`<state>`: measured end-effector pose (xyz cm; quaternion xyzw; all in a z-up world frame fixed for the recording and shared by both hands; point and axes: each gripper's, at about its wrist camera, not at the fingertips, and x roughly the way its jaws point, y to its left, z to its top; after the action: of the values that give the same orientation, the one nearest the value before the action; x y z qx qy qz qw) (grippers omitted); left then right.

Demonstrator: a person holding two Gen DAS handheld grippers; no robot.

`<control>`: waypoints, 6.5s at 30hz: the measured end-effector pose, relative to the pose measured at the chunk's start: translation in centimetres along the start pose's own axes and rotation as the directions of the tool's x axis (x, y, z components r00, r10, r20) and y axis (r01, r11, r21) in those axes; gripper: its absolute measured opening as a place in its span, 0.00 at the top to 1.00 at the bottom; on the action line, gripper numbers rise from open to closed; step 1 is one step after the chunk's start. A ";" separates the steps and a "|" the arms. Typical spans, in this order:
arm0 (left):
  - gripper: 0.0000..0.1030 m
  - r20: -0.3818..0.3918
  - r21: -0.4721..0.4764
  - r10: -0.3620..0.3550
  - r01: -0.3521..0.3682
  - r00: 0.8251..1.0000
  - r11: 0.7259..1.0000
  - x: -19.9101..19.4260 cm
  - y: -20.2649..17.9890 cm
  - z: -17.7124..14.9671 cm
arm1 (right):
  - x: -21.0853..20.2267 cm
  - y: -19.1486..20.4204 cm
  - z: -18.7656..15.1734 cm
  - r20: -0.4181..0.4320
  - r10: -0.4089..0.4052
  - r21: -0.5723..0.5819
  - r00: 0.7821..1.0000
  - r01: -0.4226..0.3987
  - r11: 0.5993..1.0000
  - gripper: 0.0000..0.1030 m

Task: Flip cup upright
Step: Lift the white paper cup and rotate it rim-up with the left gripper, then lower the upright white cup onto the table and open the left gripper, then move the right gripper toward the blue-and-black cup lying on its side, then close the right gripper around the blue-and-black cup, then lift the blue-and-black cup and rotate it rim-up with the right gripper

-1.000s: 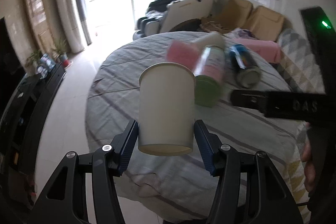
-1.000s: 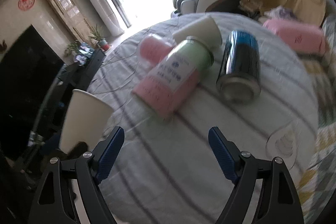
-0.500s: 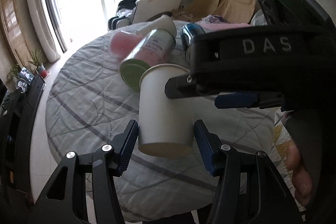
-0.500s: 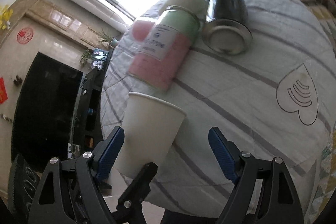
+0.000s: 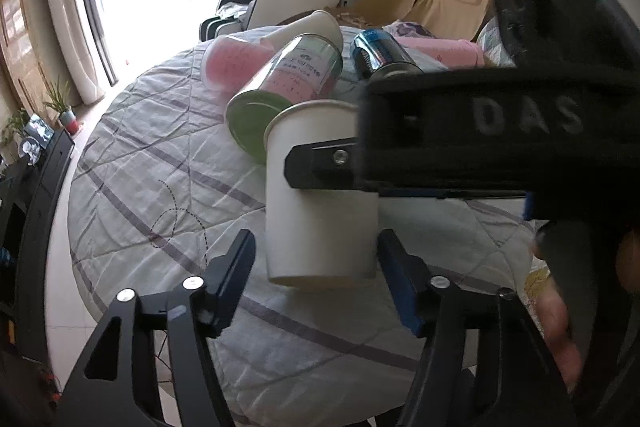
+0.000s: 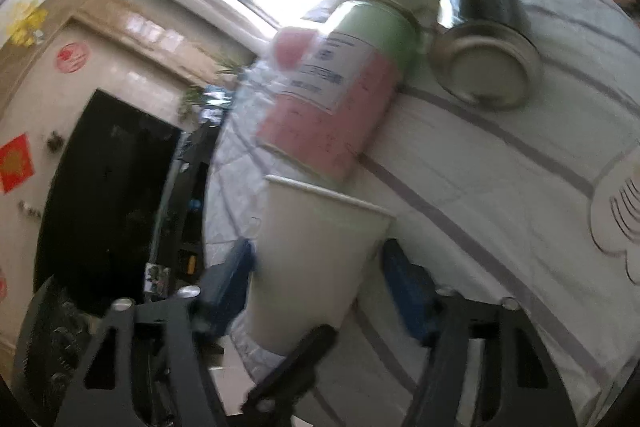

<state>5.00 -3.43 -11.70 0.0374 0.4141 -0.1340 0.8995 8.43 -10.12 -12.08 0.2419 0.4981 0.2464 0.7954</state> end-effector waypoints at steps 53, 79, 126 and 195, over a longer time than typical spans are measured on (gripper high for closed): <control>0.15 -0.046 -0.105 -0.002 -0.003 0.999 0.994 1.5 2.3 0.3 | -3.5 3.0 -3.5 0.345 -0.189 -0.421 0.919 0.332 0.844 0.36; 0.00 0.180 -0.048 0.145 -0.138 0.973 0.989 -7.7 0.5 0.3 | -10.0 6.0 -6.0 0.392 -0.214 -0.385 0.895 0.371 0.845 0.21; 0.00 0.157 0.032 0.115 -0.122 0.981 0.992 -7.1 1.6 8.5 | -10.3 1.6 4.2 0.240 -0.359 -0.184 0.902 0.405 0.895 0.20; 0.00 -0.092 0.370 0.236 -0.187 0.967 0.910 6.3 1.2 15.1 | -3.2 -1.2 8.9 0.209 -0.268 -0.440 0.941 0.335 0.833 0.34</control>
<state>20.34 -6.30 -6.69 0.2545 0.4359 -0.1061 0.8567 15.50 -14.27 -7.23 -0.0227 0.3990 0.2134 0.8915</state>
